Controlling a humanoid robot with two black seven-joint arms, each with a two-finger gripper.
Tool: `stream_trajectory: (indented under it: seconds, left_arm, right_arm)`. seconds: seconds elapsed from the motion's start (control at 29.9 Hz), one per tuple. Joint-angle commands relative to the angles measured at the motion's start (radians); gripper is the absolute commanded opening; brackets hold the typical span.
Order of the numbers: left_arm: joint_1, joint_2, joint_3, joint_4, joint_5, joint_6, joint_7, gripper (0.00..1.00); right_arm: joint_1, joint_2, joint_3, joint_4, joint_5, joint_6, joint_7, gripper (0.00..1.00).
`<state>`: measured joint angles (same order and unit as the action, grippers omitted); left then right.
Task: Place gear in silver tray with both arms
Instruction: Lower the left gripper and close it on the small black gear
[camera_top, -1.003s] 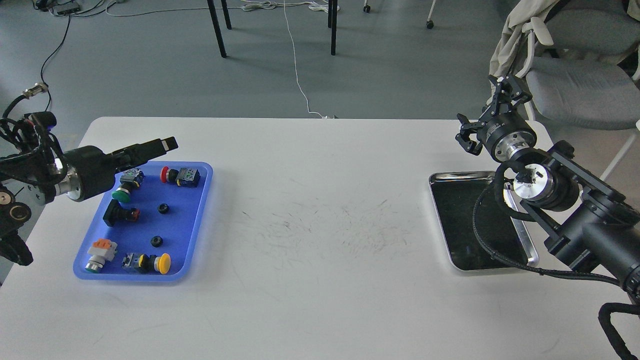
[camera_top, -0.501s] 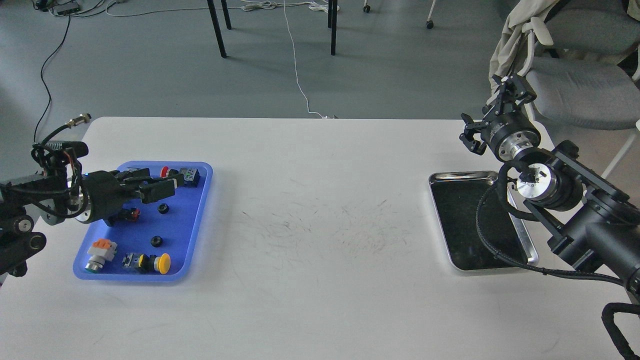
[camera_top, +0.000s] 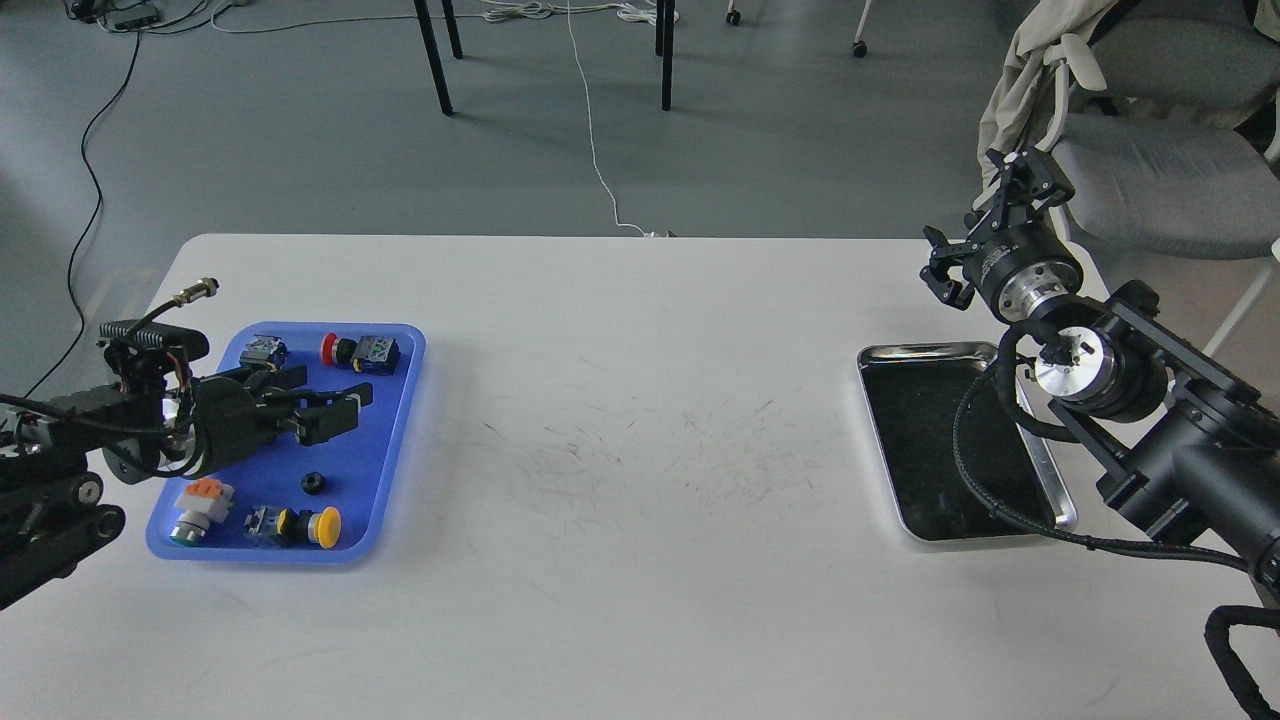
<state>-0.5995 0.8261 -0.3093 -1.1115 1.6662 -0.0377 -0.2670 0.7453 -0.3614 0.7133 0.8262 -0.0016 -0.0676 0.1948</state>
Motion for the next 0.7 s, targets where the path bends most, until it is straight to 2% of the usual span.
stream_trajectory:
  seconds: [0.0,0.3,0.37,0.43,0.67]
  left_arm:
    - [0.009,-0.027,0.002,0.002,0.006,0.013,0.0,0.91]
    - [0.01,-0.047,0.003,0.039,0.007,0.015,-0.001,0.87]
    - [0.01,-0.047,0.012,0.048,0.015,0.016,-0.018,0.79]
    - [0.012,-0.05,0.013,0.058,0.024,0.016,-0.037,0.78]
    - [0.01,-0.067,0.015,0.137,0.093,0.059,-0.04,0.78]
  right_arm:
    - [0.0,-0.001,0.0,-0.001,0.0,0.0,0.0,0.99]
    - [-0.003,-0.001,-0.002,-0.002,-0.002,-0.001,0.0,0.99]
    - [-0.001,-0.002,-0.002,-0.001,0.0,-0.001,0.0,0.99]
    - [-0.001,-0.008,-0.002,-0.001,0.0,-0.001,0.0,0.99]
    - [-0.001,-0.014,-0.005,0.001,-0.002,0.0,0.0,0.99]
